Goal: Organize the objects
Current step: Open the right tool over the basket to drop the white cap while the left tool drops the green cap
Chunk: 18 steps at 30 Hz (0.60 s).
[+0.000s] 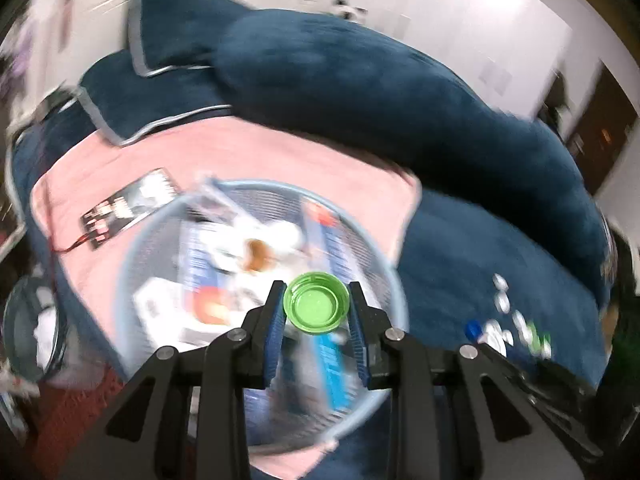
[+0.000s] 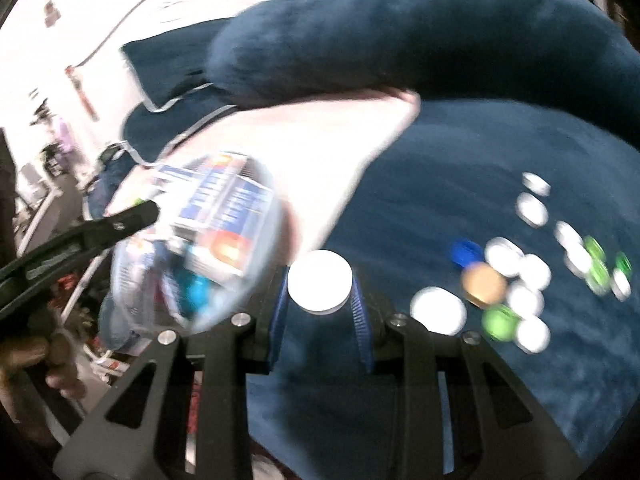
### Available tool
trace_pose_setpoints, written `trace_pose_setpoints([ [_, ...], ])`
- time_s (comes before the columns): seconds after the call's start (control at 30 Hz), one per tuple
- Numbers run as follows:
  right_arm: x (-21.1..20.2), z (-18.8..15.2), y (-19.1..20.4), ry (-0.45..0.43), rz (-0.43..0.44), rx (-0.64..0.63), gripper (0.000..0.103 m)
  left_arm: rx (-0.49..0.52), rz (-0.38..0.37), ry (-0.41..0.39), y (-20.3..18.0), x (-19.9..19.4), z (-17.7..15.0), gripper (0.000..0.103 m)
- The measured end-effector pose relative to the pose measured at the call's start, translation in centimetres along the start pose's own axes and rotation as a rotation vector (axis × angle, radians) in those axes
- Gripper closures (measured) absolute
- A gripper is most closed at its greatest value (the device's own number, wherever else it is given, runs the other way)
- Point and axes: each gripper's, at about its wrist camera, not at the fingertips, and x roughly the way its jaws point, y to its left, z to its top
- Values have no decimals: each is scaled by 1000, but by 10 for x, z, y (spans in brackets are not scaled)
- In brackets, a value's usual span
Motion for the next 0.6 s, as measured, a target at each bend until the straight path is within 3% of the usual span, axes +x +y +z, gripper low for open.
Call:
trace_pose_setpoints([
  [0.2, 22, 32, 62, 10, 118, -56, 72, -125, 24, 2, 70, 12, 31, 72],
  [0.43, 44, 57, 97, 31, 162, -86, 71, -137, 75, 21, 90, 32, 40, 72],
  [0.5, 46, 62, 102, 47, 199, -82, 71, -142, 75, 27, 95, 38, 41, 54],
  [0.53, 47, 64, 103, 60, 207, -77, 69, -149, 85, 28, 98, 40, 39, 27],
  [0.57, 48, 64, 100, 64, 202, -68, 60, -161, 100, 29, 98, 41, 36, 7],
  [0.6, 46, 63, 99, 53, 199, -60, 47, -170, 121, 18, 100, 39, 34, 4],
])
